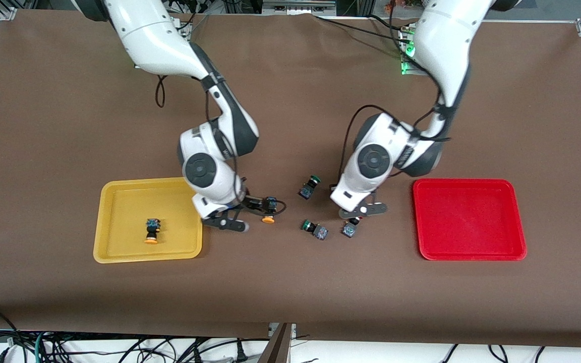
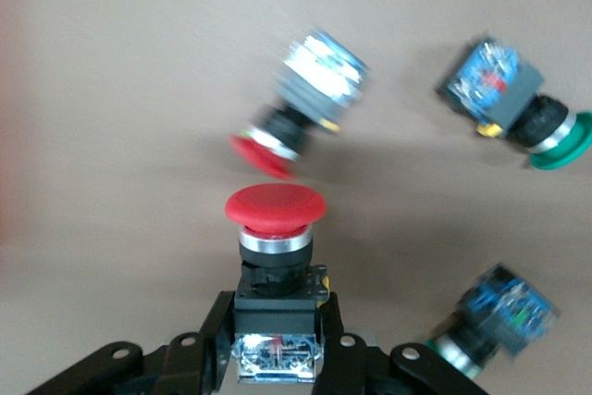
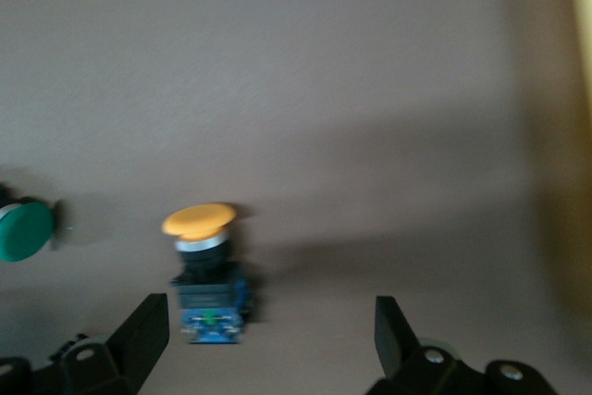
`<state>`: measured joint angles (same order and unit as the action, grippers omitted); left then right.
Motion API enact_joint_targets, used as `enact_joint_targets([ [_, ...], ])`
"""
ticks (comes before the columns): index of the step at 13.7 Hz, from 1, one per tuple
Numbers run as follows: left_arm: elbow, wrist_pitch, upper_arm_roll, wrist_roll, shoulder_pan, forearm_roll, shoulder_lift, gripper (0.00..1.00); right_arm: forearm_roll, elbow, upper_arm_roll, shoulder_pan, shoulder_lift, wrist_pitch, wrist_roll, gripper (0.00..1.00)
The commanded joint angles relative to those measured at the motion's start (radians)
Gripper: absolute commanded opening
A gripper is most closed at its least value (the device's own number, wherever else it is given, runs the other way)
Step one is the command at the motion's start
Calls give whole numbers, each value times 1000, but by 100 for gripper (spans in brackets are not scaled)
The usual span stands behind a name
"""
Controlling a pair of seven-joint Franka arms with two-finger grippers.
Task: Place red and yellow buttons in trays
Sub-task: 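Place the yellow button in the yellow tray while the left gripper carries red button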
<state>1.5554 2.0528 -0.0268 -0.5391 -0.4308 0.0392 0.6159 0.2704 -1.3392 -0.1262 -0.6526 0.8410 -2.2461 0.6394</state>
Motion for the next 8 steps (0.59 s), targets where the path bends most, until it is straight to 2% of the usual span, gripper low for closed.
enact_joint_targets([
  [1,40,-95,-13,297,198,-13,-114,12,4,25,-4,-62,73,-108,91,98],
  [3,38,-118,-12,449,327,-15,-120,13,-3,20,-4,-79,101,-162,97,96],
  [4,38,-128,-12,517,380,-15,-120,13,-11,18,-4,-81,104,-173,97,89],
  [6,41,-122,-8,548,473,-33,-108,12,-23,11,-7,-81,104,-173,94,59],
  [7,41,-114,-10,544,500,-112,-91,12,-30,9,-9,-79,102,-172,83,44],
  [8,41,-99,-10,544,527,-142,-67,12,-51,9,-12,-75,98,-162,77,24],
])
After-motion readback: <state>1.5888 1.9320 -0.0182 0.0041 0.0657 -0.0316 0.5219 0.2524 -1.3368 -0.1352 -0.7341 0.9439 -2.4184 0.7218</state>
